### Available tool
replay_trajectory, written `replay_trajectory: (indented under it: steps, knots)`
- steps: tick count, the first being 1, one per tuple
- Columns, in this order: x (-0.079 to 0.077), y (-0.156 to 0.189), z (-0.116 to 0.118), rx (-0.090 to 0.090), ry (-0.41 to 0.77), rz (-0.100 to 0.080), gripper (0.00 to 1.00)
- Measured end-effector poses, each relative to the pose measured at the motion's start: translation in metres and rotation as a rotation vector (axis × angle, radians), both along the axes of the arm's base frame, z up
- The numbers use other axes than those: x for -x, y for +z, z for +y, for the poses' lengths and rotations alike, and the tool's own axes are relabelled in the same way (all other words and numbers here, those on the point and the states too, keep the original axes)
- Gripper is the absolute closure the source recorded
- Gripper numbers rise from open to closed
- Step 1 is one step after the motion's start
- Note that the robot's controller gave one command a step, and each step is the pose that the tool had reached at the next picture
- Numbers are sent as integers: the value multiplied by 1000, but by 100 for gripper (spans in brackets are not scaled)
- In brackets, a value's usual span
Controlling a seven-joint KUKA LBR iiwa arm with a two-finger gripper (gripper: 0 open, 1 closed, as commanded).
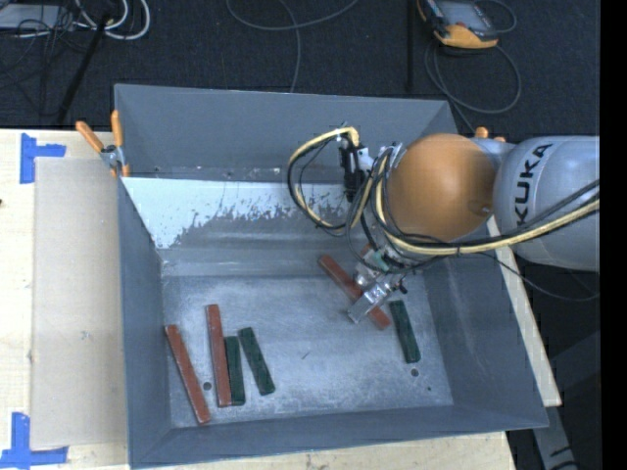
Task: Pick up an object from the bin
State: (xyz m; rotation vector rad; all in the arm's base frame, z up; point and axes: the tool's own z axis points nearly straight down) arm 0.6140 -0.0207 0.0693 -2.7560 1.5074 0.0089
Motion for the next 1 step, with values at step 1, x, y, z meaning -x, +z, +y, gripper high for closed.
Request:
replay_trajectory:
  steps: [1]
  knots:
    - [6,124,-4,1,-14,-11,100]
